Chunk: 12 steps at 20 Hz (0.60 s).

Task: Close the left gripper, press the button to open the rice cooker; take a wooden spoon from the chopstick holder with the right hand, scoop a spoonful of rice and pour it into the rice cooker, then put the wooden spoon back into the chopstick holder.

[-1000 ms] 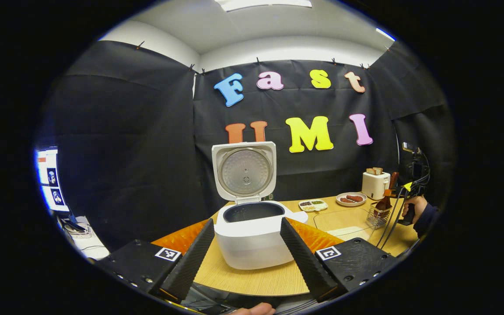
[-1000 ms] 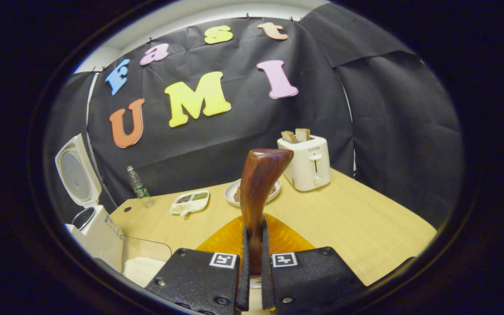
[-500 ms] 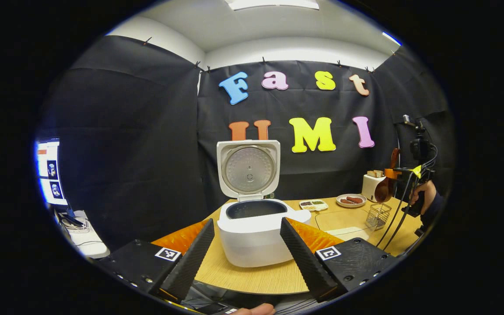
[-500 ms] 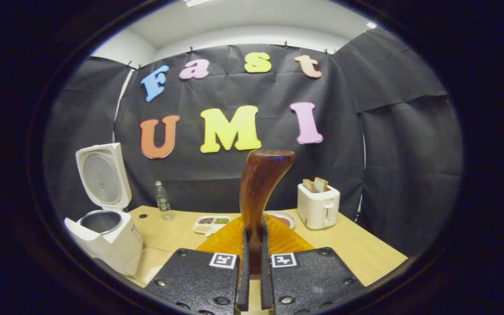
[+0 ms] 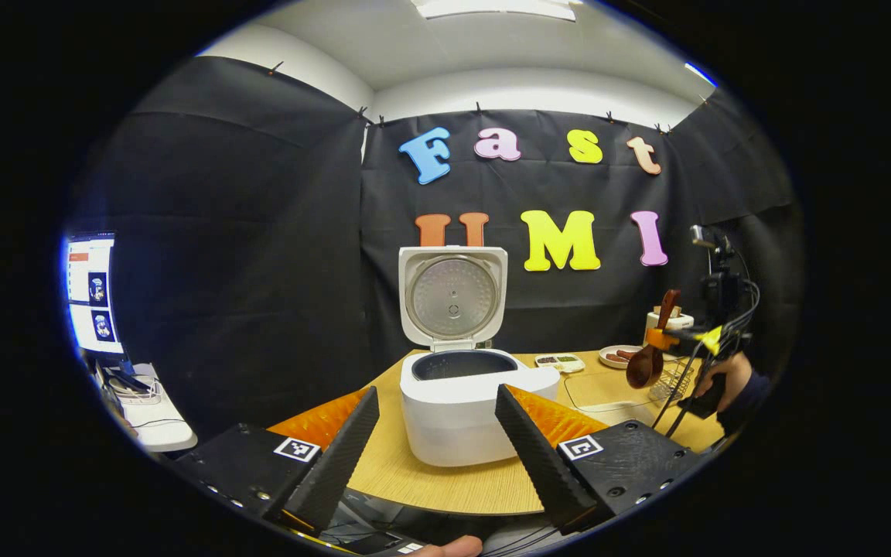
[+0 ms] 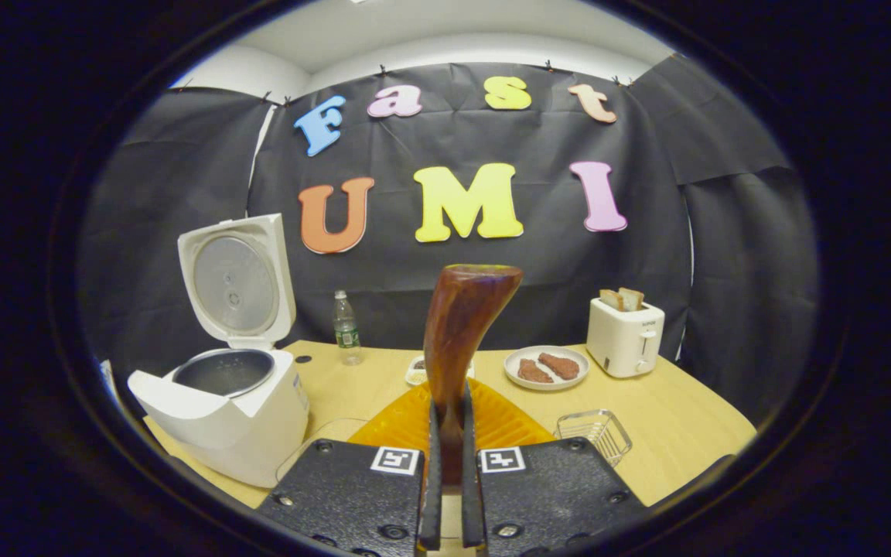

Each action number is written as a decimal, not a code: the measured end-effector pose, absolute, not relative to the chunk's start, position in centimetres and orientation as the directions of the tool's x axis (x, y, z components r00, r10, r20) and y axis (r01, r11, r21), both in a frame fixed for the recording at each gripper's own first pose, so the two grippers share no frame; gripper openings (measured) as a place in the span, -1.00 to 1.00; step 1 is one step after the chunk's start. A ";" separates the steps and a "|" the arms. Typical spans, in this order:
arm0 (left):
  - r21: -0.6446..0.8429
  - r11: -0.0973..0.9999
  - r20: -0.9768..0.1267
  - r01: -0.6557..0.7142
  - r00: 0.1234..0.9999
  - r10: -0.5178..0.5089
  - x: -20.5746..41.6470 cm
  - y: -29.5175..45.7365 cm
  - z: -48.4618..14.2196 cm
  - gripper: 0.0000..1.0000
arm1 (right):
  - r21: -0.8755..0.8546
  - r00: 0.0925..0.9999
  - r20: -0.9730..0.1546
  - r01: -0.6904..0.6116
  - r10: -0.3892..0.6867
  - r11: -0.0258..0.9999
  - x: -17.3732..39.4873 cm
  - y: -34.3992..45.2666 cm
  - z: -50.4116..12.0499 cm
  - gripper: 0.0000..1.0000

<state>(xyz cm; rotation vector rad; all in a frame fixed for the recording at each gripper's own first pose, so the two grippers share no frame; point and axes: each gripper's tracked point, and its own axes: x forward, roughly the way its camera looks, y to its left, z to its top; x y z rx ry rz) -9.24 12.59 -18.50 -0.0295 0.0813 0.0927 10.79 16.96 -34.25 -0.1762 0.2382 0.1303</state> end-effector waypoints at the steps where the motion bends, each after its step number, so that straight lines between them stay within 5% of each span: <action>1: -0.031 0.995 -0.088 -0.093 0.992 0.090 -9.2 12.5 -18.7 0.93 | -0.169 0.966 -0.247 -0.126 0.081 0.978 10.8 17.0 -35.5 -0.69; 7: -0.043 0.991 -0.093 -0.123 0.989 0.118 -9.2 13.5 -19.3 0.93 | -0.291 0.982 -0.176 0.019 -0.074 0.956 12.1 15.9 -38.9 -0.70; 12: -0.048 0.993 -0.122 -0.109 0.987 0.103 -9.0 13.0 -20.6 0.92 | -0.211 0.956 -0.294 -0.087 0.022 0.974 11.0 19.6 -42.5 -0.69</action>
